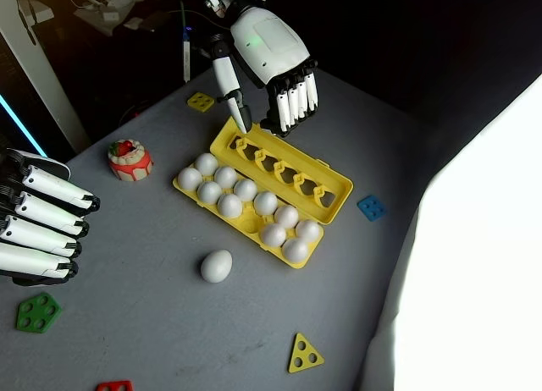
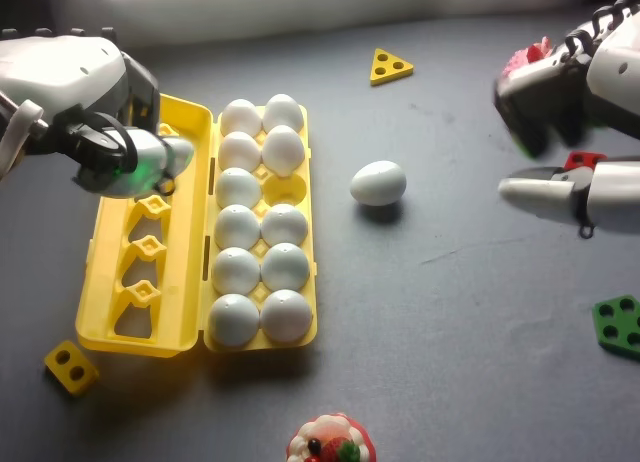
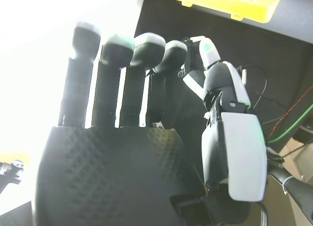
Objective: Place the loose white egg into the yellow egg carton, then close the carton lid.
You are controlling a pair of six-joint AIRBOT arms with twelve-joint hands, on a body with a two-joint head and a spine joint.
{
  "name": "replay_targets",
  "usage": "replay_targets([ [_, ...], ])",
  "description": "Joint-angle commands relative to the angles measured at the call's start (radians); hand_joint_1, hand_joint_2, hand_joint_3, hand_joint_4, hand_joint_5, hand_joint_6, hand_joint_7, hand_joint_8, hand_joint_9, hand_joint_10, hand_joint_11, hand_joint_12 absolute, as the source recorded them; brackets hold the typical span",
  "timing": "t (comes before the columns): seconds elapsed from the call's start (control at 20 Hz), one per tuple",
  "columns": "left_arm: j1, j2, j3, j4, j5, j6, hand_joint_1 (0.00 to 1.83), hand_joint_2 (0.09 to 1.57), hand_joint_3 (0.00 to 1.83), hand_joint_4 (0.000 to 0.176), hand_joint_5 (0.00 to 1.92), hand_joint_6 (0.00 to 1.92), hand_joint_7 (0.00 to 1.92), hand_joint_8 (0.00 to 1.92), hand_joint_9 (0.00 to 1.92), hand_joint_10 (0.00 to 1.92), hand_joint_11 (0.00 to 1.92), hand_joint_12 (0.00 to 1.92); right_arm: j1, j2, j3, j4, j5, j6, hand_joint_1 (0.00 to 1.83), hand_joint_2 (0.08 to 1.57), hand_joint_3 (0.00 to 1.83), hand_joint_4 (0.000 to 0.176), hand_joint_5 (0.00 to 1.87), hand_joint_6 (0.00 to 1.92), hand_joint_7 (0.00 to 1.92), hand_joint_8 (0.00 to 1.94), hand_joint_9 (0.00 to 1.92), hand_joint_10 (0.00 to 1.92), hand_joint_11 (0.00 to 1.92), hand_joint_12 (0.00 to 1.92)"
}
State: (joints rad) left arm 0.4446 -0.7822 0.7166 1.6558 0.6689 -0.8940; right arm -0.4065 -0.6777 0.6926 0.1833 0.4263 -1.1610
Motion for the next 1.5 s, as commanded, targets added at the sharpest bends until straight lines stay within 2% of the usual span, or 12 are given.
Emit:
replay_targets([
  [0.0, -0.014, 0.002, 0.004, 0.069, 0.041, 0.003, 0.29, 1.3, 0.04, 0.09, 0.01, 0.01, 0.03, 0.0, 0.0, 0.0, 0.0, 0.21, 0.014, 0.006, -0.006, -0.006, 0.121, -0.005, 0.31, 1.16, 0.05, 0.0, 0.07, 0.04, 0.07, 0.0, 0.01, 0.11, 0.0, 0.04],
  [0.1, -0.014, 0.002, 0.005, 0.069, 0.041, 0.003, 0.28, 1.32, 0.02, 0.079, 0.0, 0.0, 0.03, 0.0, 0.0, 0.0, 0.0, 0.07, 0.015, 0.006, -0.008, -0.006, 0.123, -0.015, 0.31, 1.16, 0.03, 0.0, 0.07, 0.03, 0.06, 0.0, 0.0, 0.09, 0.0, 0.0],
  [0.3, -0.014, 0.002, 0.018, 0.068, 0.008, 0.003, 0.27, 1.32, 0.01, 0.074, 0.0, 0.0, 0.0, 0.0, 0.0, 0.0, 0.0, 0.0, 0.01, 0.006, -0.008, 0.008, 0.126, -0.04, 0.3, 1.17, 0.02, 0.0, 0.08, 0.03, 0.06, 0.0, 0.01, 0.07, 0.0, 0.0],
  [0.4, -0.014, 0.002, 0.023, 0.068, 0.007, 0.003, 0.28, 1.33, 0.01, 0.07, 0.0, 0.0, 0.0, 0.0, 0.0, 0.0, 0.0, 0.0, 0.009, -0.001, -0.005, 0.131, 0.129, -0.173, 0.32, 1.19, 0.02, 0.0, 0.06, 0.02, 0.05, 0.0, 0.0, 0.05, 0.0, 0.0],
  [0.45, -0.014, 0.002, 0.025, 0.064, 0.007, 0.003, 0.27, 1.34, 0.01, 0.064, 0.0, 0.0, 0.0, 0.0, 0.0, 0.0, 0.0, 0.0, 0.009, -0.006, -0.001, 0.148, 0.133, -0.192, 0.33, 1.19, 0.02, 0.0, 0.07, 0.02, 0.07, 0.01, 0.01, 0.05, 0.0, 0.0],
  [0.65, -0.017, 0.008, 0.032, 0.058, 0.003, 0.005, 0.37, 1.33, 0.01, 0.06, 0.0, 0.0, 0.0, 0.0, 0.0, 0.0, 0.01, 0.0, 0.034, -0.076, 0.074, 0.213, 0.082, -0.205, 0.42, 1.19, 0.01, 0.0, 0.08, 0.02, 0.08, 0.01, 0.03, 0.06, 0.0, 0.0],
  [0.85, -0.017, 0.008, 0.048, 0.047, -0.011, 0.026, 0.43, 1.32, 0.0, 0.055, 0.03, 0.01, 0.03, 0.01, 0.0, 0.0, 0.02, 0.01, 0.089, -0.159, 0.189, 0.339, -0.088, -0.205, 0.52, 1.18, 0.01, 0.0, 0.08, 0.02, 0.1, 0.01, 0.04, 0.06, 0.0, 0.0],
  [0.9, -0.017, 0.008, 0.056, 0.041, -0.018, 0.033, 0.39, 1.34, 0.01, 0.064, 0.01, 0.0, 0.0, 0.0, 0.0, 0.0, 0.02, 0.02, 0.088, -0.178, 0.213, 0.342, -0.104, -0.203, 0.54, 1.18, 0.0, 0.0, 0.08, 0.01, 0.09, 0.01, 0.04, 0.05, 0.0, 0.0],
  [1.15, -0.03, 0.009, 0.07, 0.034, -0.018, 0.04, 0.36, 1.35, 0.01, 0.066, 0.0, 0.0, 0.0, 0.0, 0.0, 0.0, 0.0, 0.0, 0.093, -0.261, 0.29, 0.402, -0.173, -0.202, 0.7, 1.15, 0.0, 0.0, 0.1, 0.02, 0.07, 0.01, 0.04, 0.05, 0.02, 0.01],
  [1.25, -0.056, 0.008, 0.072, -0.021, -0.018, 0.11, 0.41, 1.33, 0.0, 0.063, 0.01, 0.0, 0.0, 0.0, 0.0, 0.0, 0.01, 0.0, 0.093, -0.3, 0.319, 0.41, -0.186, -0.202, 0.73, 1.15, 0.0, 0.0, 0.18, 0.05, 0.09, 0.01, 0.05, 0.06, 0.01, 0.01],
  [1.35, -0.08, 0.008, 0.071, -0.08, -0.018, 0.188, 0.35, 1.35, 0.0, 0.062, 0.0, 0.0, 0.0, 0.0, 0.0, 0.0, 0.01, 0.01, 0.093, -0.334, 0.348, 0.442, -0.206, -0.204, 0.76, 1.15, 0.0, 0.0, 0.23, 0.07, 0.08, 0.01, 0.04, 0.05, 0.0, 0.02],
  [1.45, -0.09, 0.008, 0.071, -0.1, -0.018, 0.21, 0.36, 1.34, 0.0, 0.061, 0.01, 0.0, 0.01, 0.0, 0.0, 0.0, 0.01, 0.01, 0.096, -0.378, 0.389, 0.488, -0.231, -0.205, 0.79, 1.13, 0.0, 0.0, 0.27, 0.09, 0.09, 0.01, 0.04, 0.06, 0.01, 0.03],
])
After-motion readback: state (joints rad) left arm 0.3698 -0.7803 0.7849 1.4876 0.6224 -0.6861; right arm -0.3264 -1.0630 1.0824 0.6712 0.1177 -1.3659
